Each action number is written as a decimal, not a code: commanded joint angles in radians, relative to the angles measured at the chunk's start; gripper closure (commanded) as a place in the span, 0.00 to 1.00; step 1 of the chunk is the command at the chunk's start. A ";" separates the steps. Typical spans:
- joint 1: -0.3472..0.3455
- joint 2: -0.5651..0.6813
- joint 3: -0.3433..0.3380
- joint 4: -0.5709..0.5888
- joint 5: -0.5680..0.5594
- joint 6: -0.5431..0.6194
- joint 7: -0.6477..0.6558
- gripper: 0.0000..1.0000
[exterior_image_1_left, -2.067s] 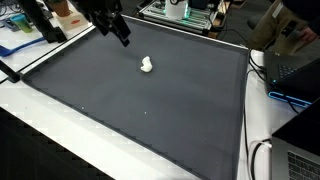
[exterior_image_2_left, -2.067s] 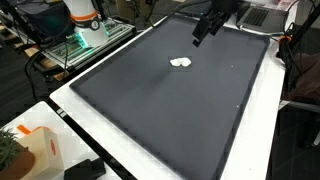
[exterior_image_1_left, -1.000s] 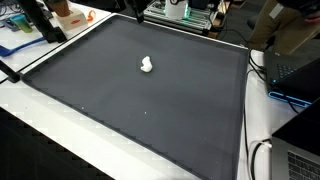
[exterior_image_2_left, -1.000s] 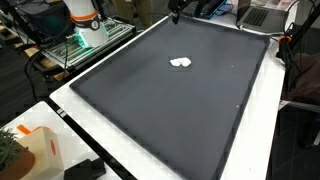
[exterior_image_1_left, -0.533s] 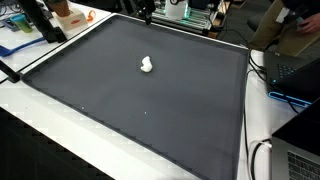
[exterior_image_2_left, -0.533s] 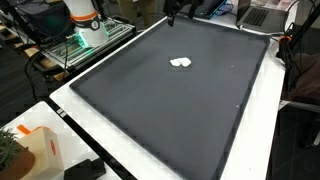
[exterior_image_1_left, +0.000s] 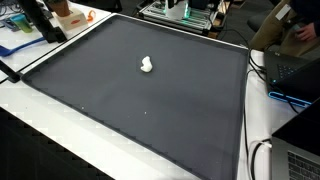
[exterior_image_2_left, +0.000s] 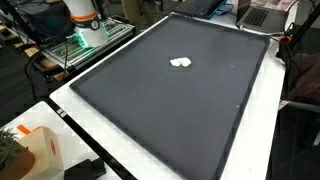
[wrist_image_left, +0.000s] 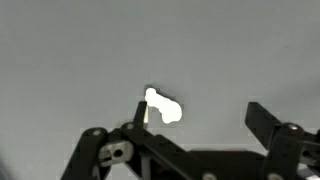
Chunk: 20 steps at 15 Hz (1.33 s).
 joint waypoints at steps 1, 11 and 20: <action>-0.011 -0.052 0.027 -0.049 -0.034 0.007 0.028 0.00; -0.018 -0.182 0.053 -0.168 -0.065 0.027 0.056 0.00; 0.037 -0.280 0.031 -0.190 0.198 0.021 -0.027 0.00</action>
